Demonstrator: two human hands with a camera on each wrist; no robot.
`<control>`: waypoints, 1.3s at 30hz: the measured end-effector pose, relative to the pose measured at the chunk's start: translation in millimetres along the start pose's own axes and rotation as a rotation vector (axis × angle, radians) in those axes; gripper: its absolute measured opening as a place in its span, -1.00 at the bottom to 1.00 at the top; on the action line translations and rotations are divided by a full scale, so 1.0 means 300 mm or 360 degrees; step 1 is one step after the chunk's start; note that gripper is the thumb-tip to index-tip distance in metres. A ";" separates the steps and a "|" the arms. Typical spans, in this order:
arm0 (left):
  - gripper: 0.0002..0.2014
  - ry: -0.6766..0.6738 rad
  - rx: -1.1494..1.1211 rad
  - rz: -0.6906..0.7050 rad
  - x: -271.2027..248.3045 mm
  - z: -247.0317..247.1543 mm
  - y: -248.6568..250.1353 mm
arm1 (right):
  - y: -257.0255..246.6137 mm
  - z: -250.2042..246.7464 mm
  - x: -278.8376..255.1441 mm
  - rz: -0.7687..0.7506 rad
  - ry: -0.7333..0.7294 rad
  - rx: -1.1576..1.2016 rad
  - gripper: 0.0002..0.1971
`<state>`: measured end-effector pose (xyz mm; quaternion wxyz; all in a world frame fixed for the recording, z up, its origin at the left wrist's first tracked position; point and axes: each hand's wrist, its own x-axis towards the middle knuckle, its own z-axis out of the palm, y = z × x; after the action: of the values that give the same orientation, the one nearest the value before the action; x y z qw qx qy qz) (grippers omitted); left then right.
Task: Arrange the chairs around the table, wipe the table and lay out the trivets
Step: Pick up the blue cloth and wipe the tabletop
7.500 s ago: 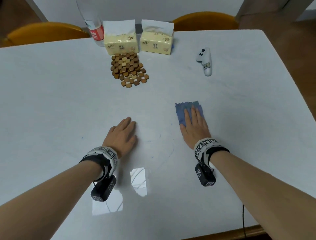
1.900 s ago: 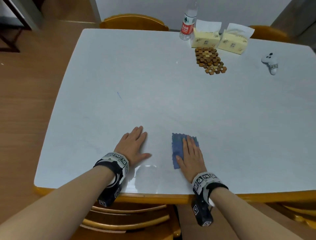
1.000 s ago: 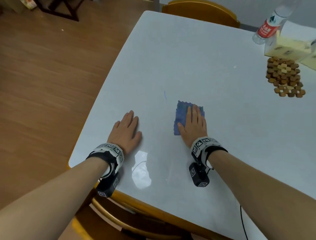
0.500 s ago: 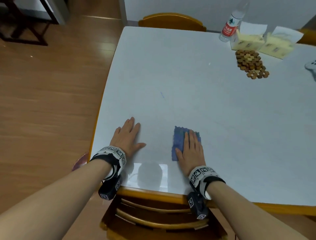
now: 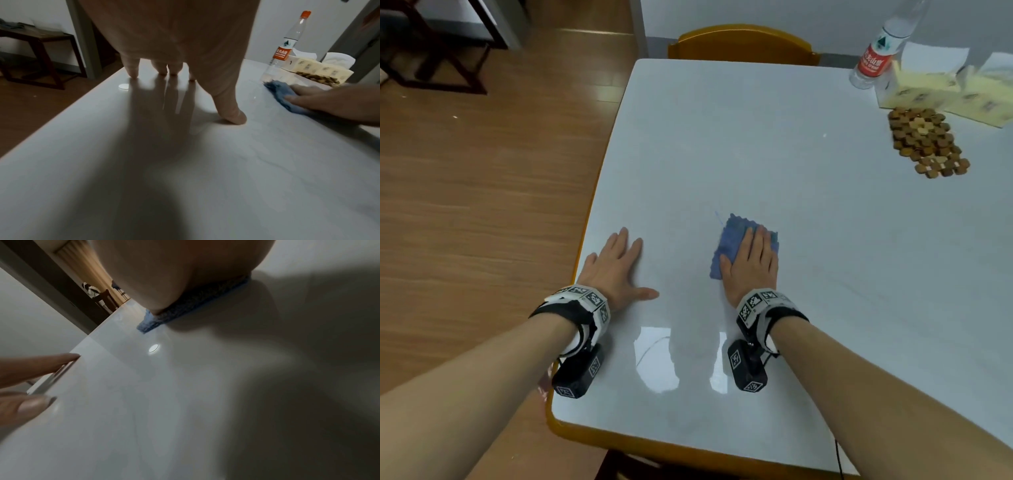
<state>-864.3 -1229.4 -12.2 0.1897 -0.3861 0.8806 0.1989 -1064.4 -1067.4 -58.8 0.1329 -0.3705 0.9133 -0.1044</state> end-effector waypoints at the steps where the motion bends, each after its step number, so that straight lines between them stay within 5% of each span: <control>1: 0.17 -0.0004 0.0022 0.0014 0.014 -0.006 -0.003 | -0.018 -0.003 0.044 -0.0025 -0.0009 -0.0015 -0.13; 8: 0.15 -0.0066 -0.0006 0.0071 0.031 -0.010 -0.014 | -0.116 -0.003 0.292 -0.0326 -0.0016 -0.0164 -0.25; 15: -0.35 0.0016 -0.0574 0.0197 0.018 -0.061 -0.118 | -0.120 -0.011 0.315 -0.0549 -0.0190 -0.0344 -0.14; 21: -0.37 0.0346 -0.0646 0.0111 -0.067 -0.106 -0.281 | -0.239 0.052 0.073 -0.0962 -0.0328 -0.0347 -0.20; 28: -0.42 0.0285 -0.0514 0.0164 -0.238 -0.107 -0.520 | -0.353 0.150 -0.212 -0.1057 -0.0326 -0.0323 -0.30; 39: -0.45 0.0068 -0.0520 0.0327 -0.564 0.000 -0.853 | -0.650 0.275 -0.547 -0.0586 -0.0146 -0.0033 -0.31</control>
<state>-564.4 -1286.5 18.2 0.0843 -0.3239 0.8752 0.3494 -798.2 -1096.6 -52.9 0.1492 -0.5370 0.8242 -0.1006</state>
